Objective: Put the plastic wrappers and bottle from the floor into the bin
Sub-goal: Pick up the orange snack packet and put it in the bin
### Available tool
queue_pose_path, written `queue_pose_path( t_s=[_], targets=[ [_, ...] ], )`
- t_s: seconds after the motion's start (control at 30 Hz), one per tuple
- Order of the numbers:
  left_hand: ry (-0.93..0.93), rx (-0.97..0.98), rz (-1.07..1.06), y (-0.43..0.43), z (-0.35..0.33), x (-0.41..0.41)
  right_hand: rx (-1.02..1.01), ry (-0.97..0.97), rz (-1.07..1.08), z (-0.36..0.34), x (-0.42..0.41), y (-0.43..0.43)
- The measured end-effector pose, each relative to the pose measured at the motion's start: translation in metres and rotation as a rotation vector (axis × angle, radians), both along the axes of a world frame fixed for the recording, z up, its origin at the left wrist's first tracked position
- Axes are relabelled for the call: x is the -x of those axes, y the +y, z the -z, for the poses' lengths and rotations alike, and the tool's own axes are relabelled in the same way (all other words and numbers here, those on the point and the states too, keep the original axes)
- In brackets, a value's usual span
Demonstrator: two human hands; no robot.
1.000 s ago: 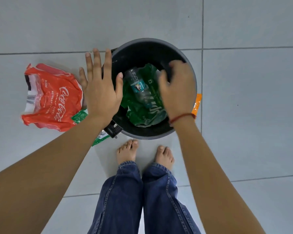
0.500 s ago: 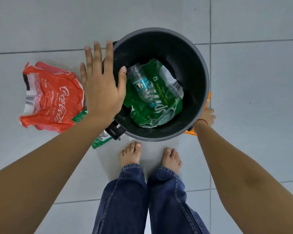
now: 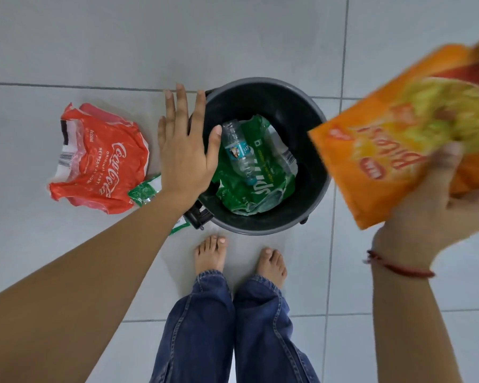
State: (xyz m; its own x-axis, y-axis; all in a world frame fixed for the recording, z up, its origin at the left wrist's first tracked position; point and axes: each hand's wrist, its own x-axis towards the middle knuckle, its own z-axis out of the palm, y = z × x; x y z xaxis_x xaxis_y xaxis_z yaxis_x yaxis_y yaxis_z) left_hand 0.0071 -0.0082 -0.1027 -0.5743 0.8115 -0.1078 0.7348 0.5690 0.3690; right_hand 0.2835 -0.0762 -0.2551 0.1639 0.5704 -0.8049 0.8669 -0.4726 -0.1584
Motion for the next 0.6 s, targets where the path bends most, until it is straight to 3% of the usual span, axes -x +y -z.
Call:
queue_pose_path(
  t_s=[0.07,0.1,0.13,0.23,0.3,0.43,0.6],
  targets=[
    [0.014,0.024,-0.012,-0.001,-0.002,0.000,-0.078,-0.077,-0.220,-0.004,0.023,0.046],
    [0.015,0.028,-0.016,0.000,-0.003,-0.001,-0.229,-0.093,-0.288,-0.011,0.044,0.060],
    [0.008,0.034,-0.016,0.000,-0.002,-0.001,-0.309,-0.020,-0.317,-0.029,0.064,0.075],
    [0.032,0.048,-0.013,-0.001,-0.003,-0.001,-0.422,0.166,-0.154,-0.088,0.113,0.116],
    [0.056,0.071,-0.013,-0.001,-0.001,0.000,-0.403,0.282,-0.165,-0.115,0.142,0.132],
    [0.123,0.106,-0.008,-0.001,0.000,-0.004,-0.372,0.177,-0.212,-0.117,0.172,0.136],
    [0.133,0.146,-0.009,-0.005,0.001,-0.008,-0.328,0.179,0.009,-0.134,0.165,0.150]
  ],
)
